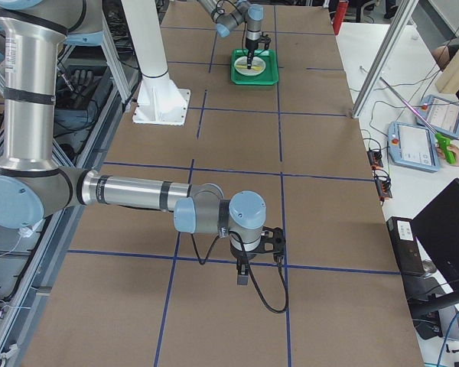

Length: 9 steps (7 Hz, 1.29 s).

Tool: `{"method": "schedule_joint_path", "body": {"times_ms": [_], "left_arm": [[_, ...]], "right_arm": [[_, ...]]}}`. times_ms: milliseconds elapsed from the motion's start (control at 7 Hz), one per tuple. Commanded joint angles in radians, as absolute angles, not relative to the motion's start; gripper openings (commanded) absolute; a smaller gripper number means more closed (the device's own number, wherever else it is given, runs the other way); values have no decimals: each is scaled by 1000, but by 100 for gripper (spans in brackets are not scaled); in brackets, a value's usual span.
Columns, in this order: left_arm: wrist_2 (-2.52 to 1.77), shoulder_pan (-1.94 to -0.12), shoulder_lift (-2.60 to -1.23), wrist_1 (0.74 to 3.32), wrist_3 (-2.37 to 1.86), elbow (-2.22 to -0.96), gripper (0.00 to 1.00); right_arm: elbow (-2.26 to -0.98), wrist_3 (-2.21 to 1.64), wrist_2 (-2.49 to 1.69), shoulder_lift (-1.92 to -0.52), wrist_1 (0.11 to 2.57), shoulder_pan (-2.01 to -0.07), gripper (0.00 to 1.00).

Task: Place spoon
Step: 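Carry the yellow spoon off the plate toward the tray's far corner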

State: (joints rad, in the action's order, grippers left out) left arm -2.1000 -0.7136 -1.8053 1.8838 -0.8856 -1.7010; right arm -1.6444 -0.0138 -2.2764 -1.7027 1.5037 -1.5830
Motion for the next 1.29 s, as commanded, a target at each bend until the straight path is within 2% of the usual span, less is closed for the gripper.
{"method": "schedule_joint_path", "body": {"times_ms": [0,143,429,857,1143], "left_arm": [[-2100,-722,-1799,1876,-885,-1726,0],[-2100,-732,-1774,1847,-881,-1794,0],[-2156,-736,-1825,1679,-893,-1876,0],[-2183,-746,-1965,1667,-1134,-1836,0],[-2177,-721,-2003,1710,-1198,-1748,0]], "right_arm": [[-1644,-14,-2276,-1703,1505,-1583,100],[-1644,-14,-2276,-1703,1505,-1583,100],[-1644,-14,-2276,-1703,1505,-1583,100],[-1644,-12,-2276,-1703,1505,-1583,100],[-1644,-14,-2276,-1703,1505,-1583,100]]}}
